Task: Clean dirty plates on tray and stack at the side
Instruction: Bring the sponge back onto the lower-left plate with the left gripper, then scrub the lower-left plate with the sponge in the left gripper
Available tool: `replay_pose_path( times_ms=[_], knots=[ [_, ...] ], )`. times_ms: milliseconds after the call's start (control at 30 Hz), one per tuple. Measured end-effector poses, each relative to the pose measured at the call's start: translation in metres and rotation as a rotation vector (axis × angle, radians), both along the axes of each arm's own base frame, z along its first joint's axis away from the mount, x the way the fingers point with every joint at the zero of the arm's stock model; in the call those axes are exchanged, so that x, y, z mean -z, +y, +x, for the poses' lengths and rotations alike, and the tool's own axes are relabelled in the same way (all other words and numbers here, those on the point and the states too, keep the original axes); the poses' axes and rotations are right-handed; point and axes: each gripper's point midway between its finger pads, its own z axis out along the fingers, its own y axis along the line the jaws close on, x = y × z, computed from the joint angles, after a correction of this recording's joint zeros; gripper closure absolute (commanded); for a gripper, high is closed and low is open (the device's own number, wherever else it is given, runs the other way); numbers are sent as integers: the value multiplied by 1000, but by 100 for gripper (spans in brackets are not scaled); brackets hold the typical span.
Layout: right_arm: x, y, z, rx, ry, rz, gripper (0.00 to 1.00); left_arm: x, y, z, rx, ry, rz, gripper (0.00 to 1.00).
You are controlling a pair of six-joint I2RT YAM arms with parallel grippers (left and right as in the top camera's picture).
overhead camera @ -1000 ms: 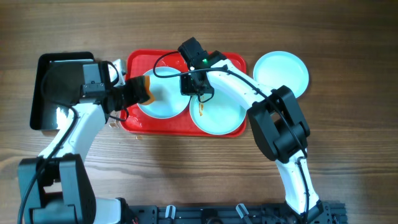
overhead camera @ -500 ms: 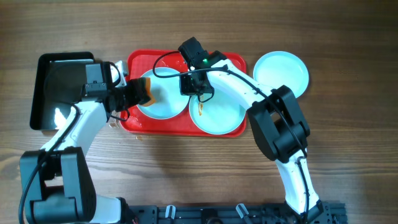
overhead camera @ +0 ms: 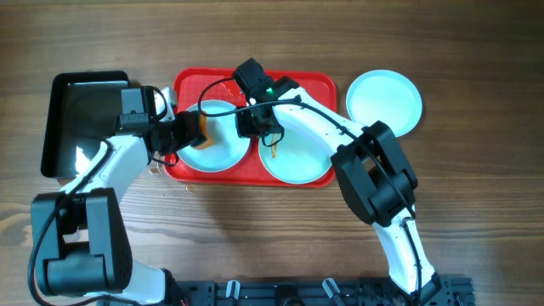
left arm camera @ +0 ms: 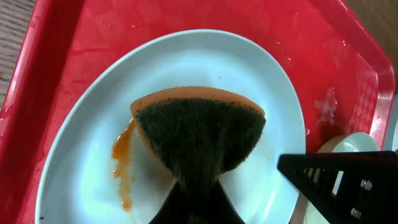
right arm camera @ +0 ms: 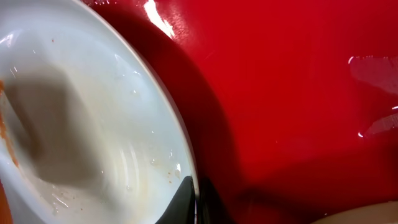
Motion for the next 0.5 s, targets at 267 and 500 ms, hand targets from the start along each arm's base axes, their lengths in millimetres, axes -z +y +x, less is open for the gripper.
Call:
replay_pose_path(
  times_ms=[267,500],
  knots=[
    [0,0,0,7,3,1,96,0,-13,-2,35,0,4,96],
    [0,0,0,7,4,1,96,8,-19,-2,49,3,84,96]
  ],
)
